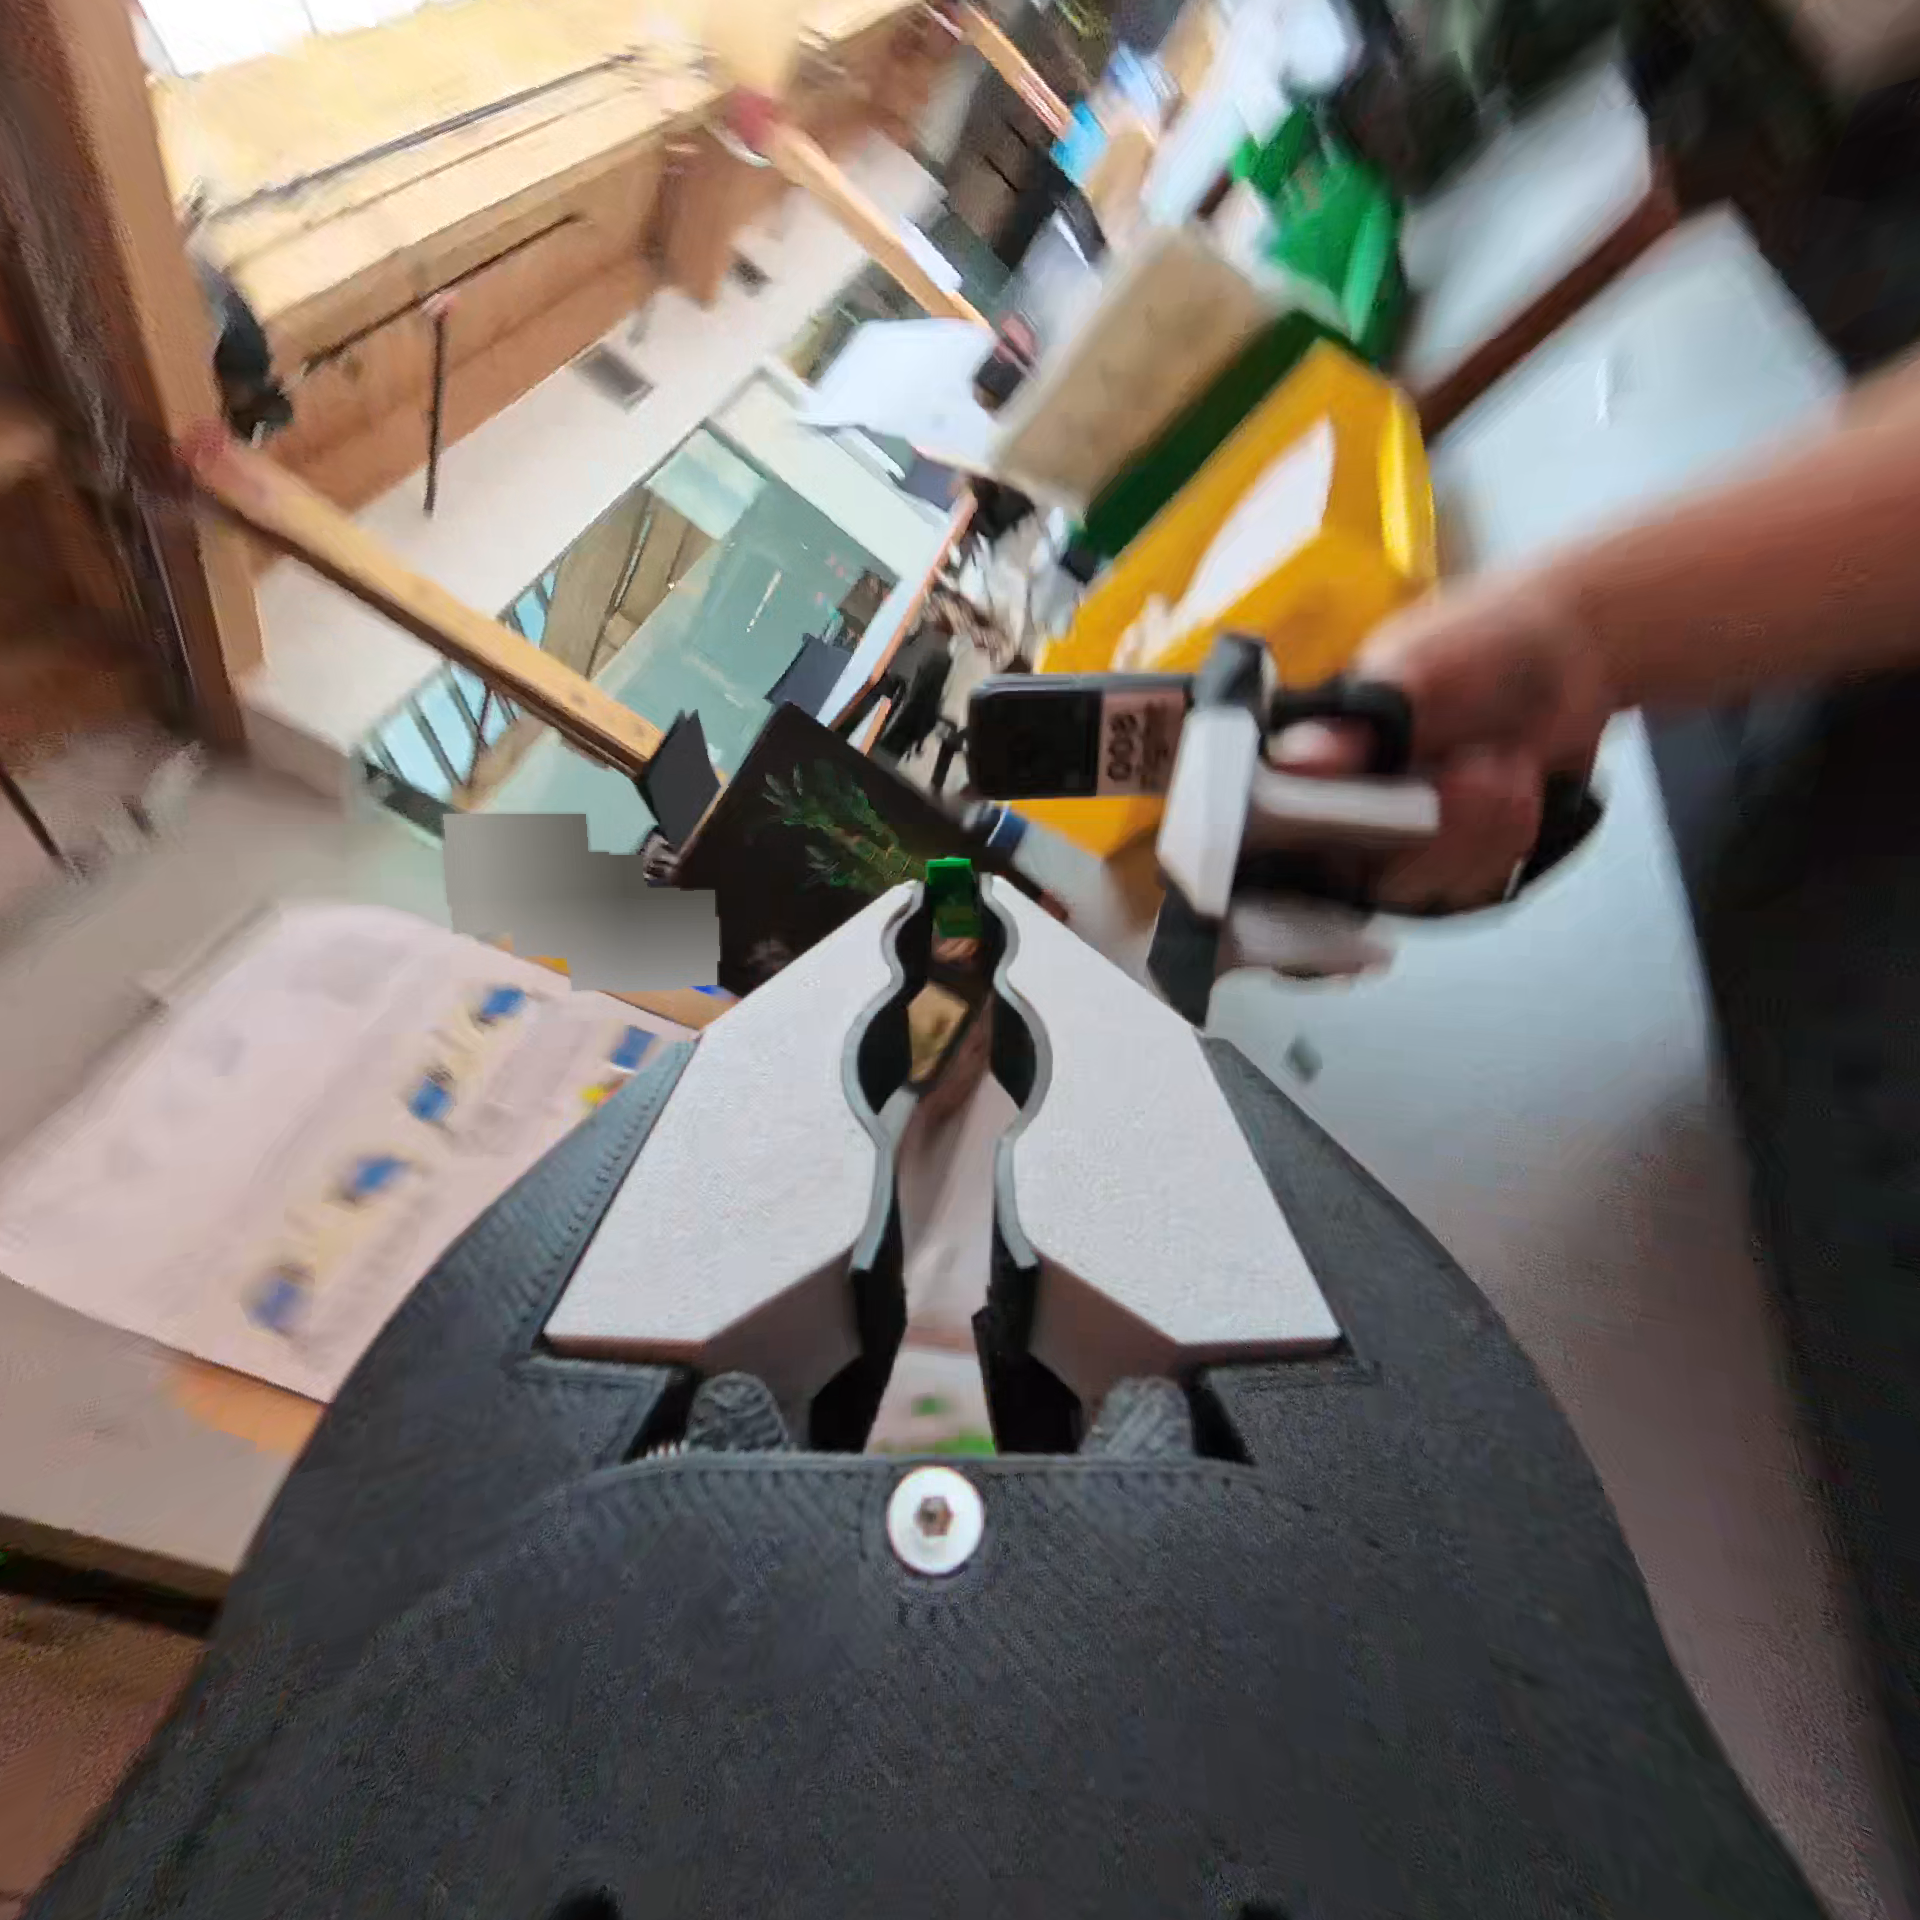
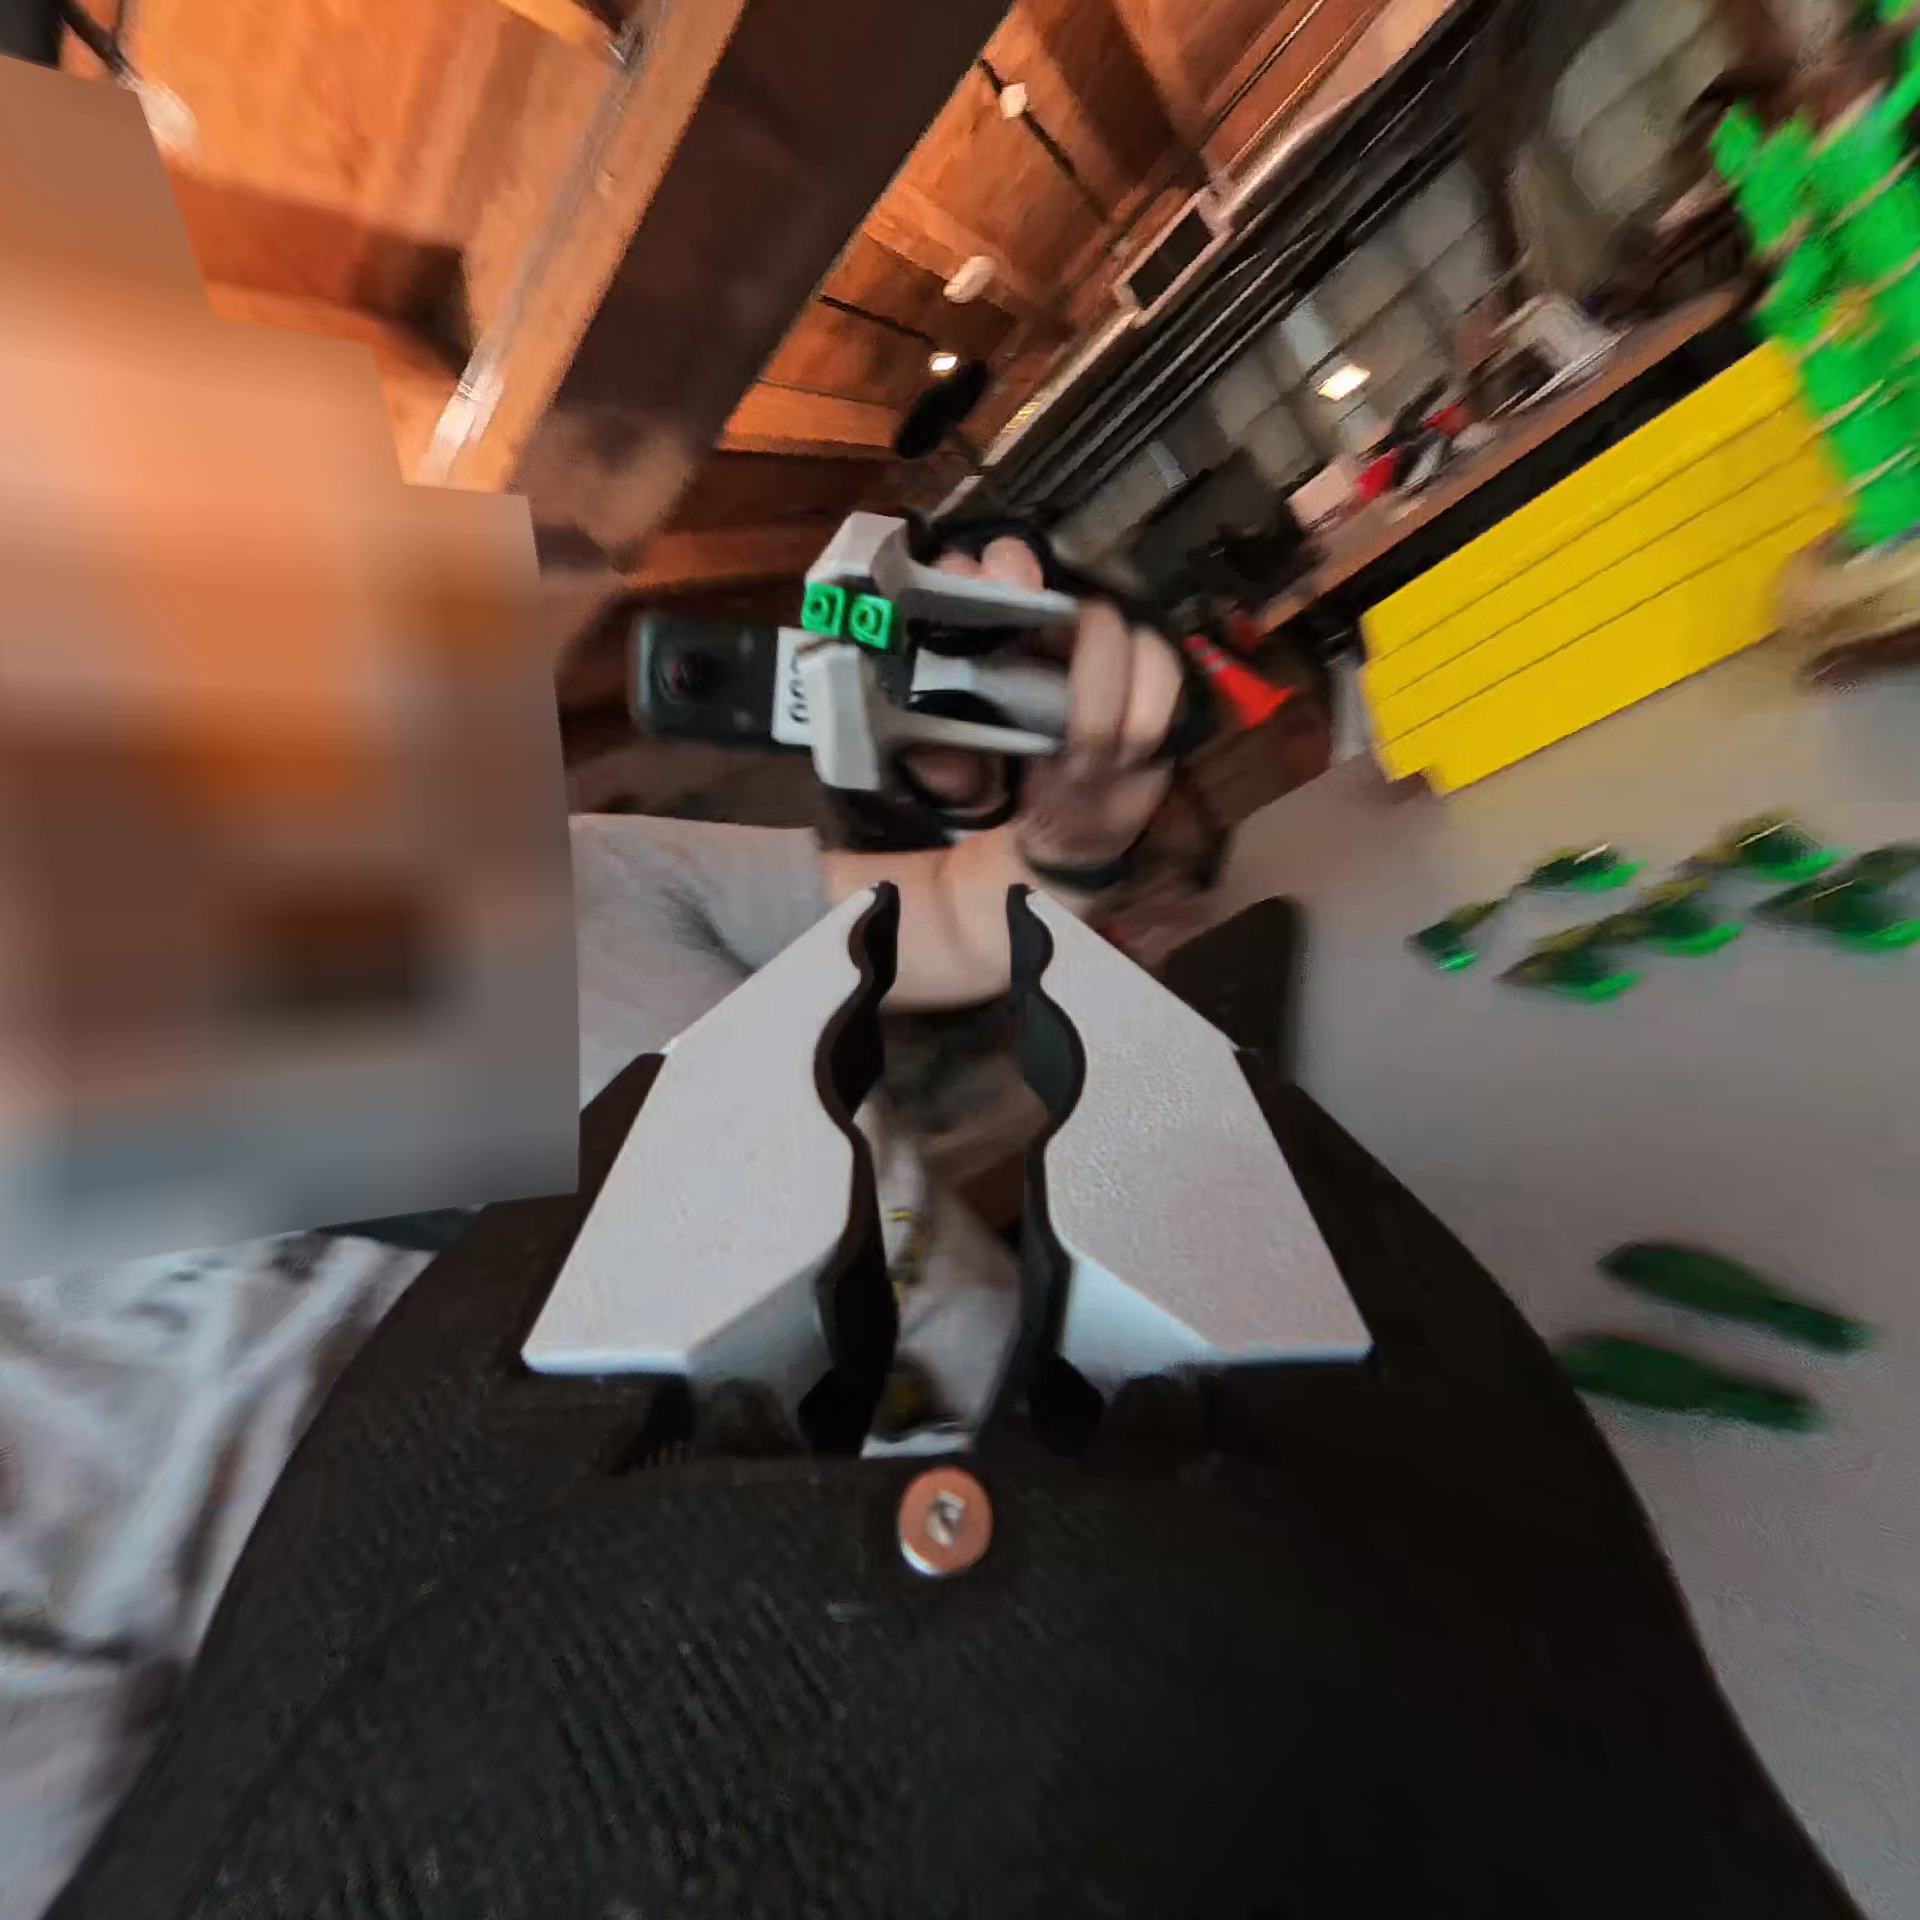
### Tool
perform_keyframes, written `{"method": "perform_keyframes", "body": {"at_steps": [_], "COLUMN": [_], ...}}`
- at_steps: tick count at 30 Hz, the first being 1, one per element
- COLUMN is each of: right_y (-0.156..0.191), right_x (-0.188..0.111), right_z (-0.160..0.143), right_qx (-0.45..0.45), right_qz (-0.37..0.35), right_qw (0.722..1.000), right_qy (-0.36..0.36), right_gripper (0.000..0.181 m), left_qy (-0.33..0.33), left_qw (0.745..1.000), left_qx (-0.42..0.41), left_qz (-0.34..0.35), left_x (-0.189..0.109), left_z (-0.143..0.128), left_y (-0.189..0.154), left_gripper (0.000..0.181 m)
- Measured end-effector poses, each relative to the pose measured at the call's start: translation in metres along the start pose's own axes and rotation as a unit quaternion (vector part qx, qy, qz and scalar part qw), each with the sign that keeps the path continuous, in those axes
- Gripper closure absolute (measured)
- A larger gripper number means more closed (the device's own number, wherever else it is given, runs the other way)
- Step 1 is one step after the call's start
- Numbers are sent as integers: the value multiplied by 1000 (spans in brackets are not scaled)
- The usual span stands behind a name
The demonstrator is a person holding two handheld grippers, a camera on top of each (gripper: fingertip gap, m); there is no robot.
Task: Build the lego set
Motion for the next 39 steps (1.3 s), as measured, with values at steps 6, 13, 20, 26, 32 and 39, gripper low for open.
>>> {"method": "perform_keyframes", "body": {"at_steps": [6,13,20,26,32,39], "right_y": [28,38,24,30,35,65], "right_x": [1,53,104,116,111,94], "right_z": [37,50,58,58,57,50], "right_qx": [-453,-708,-759,-775,-721,-670], "right_qz": [-220,-356,-334,-325,-308,-206], "right_qw": [862,597,522,506,575,654], "right_qy": [-61,124,198,194,233,285], "right_gripper": [158,154,164,179,178,178], "left_qy": [-290,-410,-447,-453,-413,-226], "left_qw": [808,616,582,578,610,694], "left_qx": [-512,-672,-679,-677,-672,-620], "left_qz": [30,-19,-34,-41,-80,-286], "left_x": [-33,-55,-66,-74,-73,-62], "left_z": [-2,-26,-13,-12,-8,20], "left_y": [36,41,44,46,42,29], "left_gripper": [176,176,176,176,176,176]}}
Point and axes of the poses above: each gripper's, where its closed fingertips meet, x out along the fingers, z out of its top, y = z × x across the jaws, the point moved 2 cm from there along -x, back along the fingers, and after that the axes turned 2 degrees about y, right-handed, at the moved point
